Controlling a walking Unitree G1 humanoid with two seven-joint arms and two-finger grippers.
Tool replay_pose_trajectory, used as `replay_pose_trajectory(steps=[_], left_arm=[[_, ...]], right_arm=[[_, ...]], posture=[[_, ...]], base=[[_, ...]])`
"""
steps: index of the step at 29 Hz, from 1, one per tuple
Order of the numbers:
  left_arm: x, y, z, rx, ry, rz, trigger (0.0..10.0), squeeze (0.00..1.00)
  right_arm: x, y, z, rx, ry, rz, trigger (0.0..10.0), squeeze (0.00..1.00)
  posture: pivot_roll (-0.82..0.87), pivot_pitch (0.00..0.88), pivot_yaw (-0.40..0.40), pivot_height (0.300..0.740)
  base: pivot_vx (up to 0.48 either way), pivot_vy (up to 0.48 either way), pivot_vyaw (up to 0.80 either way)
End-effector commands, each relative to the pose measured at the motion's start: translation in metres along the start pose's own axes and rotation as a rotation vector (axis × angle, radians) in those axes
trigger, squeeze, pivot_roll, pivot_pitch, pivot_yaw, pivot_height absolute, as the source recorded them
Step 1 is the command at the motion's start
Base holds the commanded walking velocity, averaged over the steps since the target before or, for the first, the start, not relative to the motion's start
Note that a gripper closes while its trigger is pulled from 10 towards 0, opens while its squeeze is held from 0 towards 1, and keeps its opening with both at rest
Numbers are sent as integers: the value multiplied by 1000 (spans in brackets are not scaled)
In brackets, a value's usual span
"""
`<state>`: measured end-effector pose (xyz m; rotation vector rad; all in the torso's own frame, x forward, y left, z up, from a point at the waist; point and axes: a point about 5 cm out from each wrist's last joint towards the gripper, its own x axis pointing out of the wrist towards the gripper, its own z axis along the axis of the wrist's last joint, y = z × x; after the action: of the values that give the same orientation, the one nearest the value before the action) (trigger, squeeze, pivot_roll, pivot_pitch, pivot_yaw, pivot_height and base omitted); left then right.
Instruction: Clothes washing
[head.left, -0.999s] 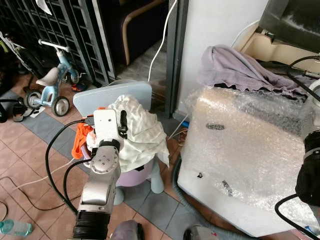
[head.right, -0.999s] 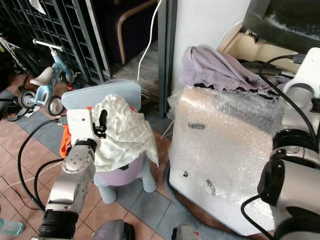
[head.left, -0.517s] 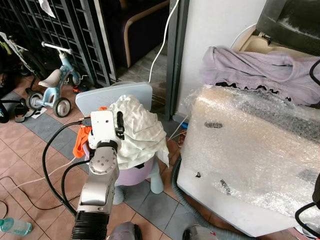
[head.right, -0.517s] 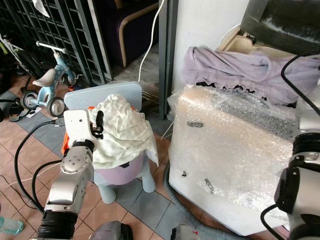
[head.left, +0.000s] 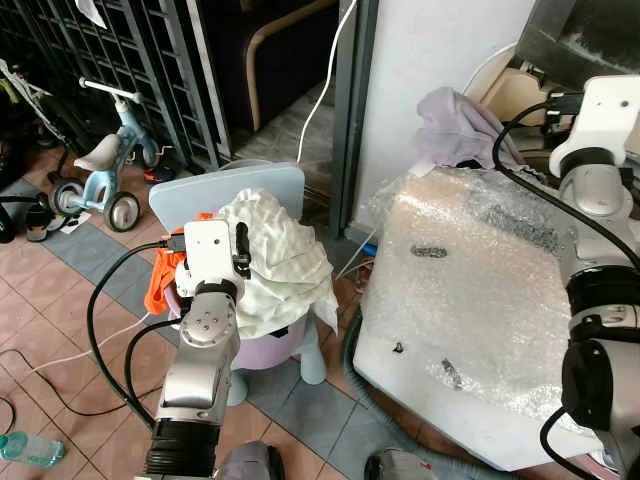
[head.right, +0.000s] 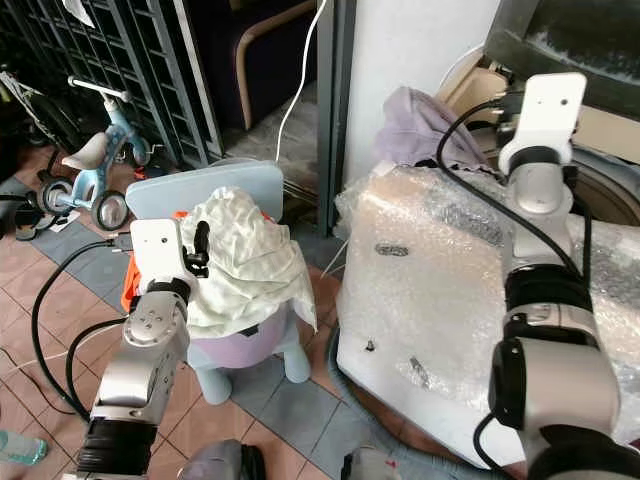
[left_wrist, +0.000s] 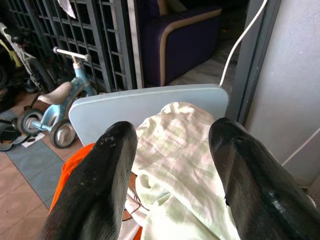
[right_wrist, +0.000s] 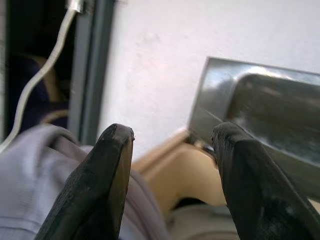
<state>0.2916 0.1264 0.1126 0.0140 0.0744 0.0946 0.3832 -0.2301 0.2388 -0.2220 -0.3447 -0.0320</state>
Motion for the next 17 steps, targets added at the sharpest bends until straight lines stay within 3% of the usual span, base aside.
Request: replay_pose_trajectory(steps=[1,7,8,10,12,14,16,17], left_arm=[[0,-1,0,7,3,-3,10000,0],[1,0,0,8,1,-3,10000,0],[1,-1,0,7,0,-3,10000,0],[1,-1,0,7,0,-3,10000,0],[0,-2,0,7,0,-5,10000,0],[0,-2,0,7,0,-5,10000,0],[0,-2,0,7,1,-4,10000,0],[0,-2,0,7,1,-2,10000,0]], right_arm=[[2,23,18,46,-104,150,10000,0],[-1,49,11,90,-69,261,10000,0],[-2,58,1,42,-6,299,10000,0],[-2,61,-3,7,23,308,10000,0],[-3,67,-19,-65,128,322,10000,0],[-5,67,-31,-94,210,317,10000,0],[-8,59,-44,-104,310,247,10000,0],[-10,49,-54,-81,395,156,10000,0]], posture=[[-12,33,26,740],[-10,30,23,740],[-9,30,22,740],[-9,30,22,740],[-9,30,22,740],[-7,30,21,740],[-6,31,19,740],[-4,31,17,740]], base=[[0,0,0],[0,0,0],[0,0,0],[0,0,0],[0,0,0],[0,0,0],[0,0,0],[0,0,0]])
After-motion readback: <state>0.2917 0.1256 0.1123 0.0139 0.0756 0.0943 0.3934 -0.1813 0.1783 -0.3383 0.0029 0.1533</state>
